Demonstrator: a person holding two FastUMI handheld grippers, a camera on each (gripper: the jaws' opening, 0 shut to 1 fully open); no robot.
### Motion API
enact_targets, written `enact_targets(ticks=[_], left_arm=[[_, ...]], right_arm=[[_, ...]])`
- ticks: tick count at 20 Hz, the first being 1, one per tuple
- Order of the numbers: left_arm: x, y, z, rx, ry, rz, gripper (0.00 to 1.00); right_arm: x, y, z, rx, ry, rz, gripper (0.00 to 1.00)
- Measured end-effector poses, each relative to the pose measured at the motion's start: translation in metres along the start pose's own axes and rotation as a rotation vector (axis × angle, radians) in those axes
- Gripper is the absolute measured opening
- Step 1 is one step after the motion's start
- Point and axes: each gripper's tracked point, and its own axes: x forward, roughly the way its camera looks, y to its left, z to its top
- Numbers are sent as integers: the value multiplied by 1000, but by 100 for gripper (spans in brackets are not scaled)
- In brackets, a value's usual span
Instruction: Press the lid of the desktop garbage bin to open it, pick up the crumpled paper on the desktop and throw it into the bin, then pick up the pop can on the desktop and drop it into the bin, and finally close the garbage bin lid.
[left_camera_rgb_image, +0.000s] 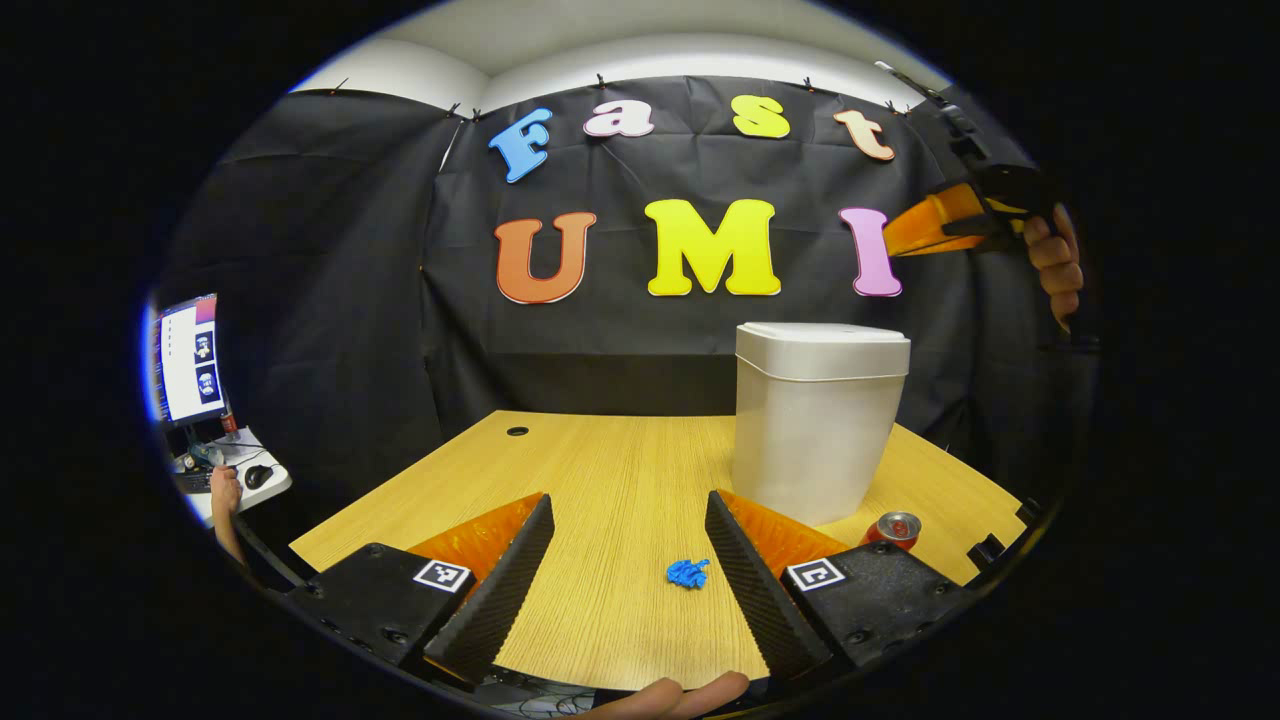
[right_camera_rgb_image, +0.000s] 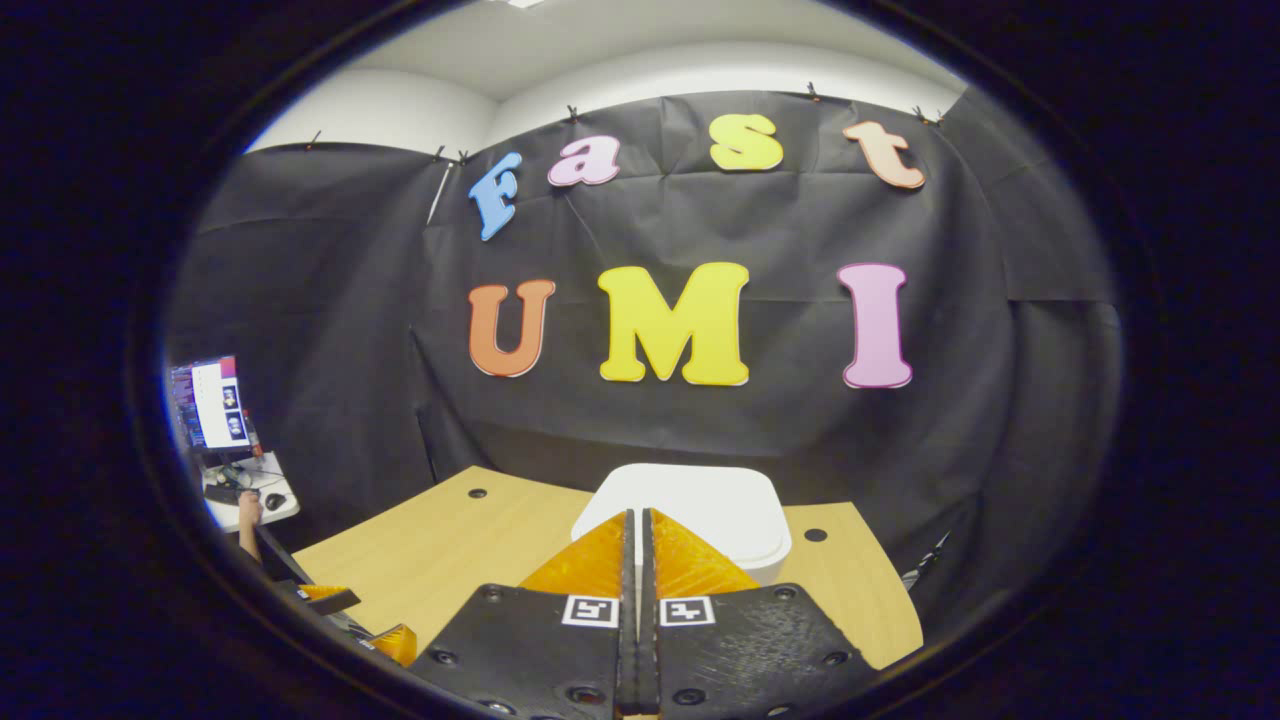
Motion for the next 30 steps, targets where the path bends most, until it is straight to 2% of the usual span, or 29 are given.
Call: enact_targets(ticks=[2,4,12,16,19,24,27,30], left_arm=[[1,2,-3,-1,12,3,99],[1,4,-4,-2,21,16,99],[2,6,-2,-23,11,31,98],[3,6,-3,-21,13,28,98],[3,6,-2,-13,15,28,98],[2,6,-2,-14,10,17,99],[3,3,-4,-25,17,-3,99],[5,4,-6,-29,27,-10,98]], right_arm=[[24,8,2,-13,33,-12,0],[47,5,-2,-37,66,-55,0],[94,-6,-68,-13,241,-102,0],[91,-12,-72,0,224,-92,1],[86,-12,-76,-45,219,-100,1],[83,-14,-82,7,206,-94,2],[75,-16,-67,-76,130,-101,1],[61,-7,-43,-37,20,-86,1]])
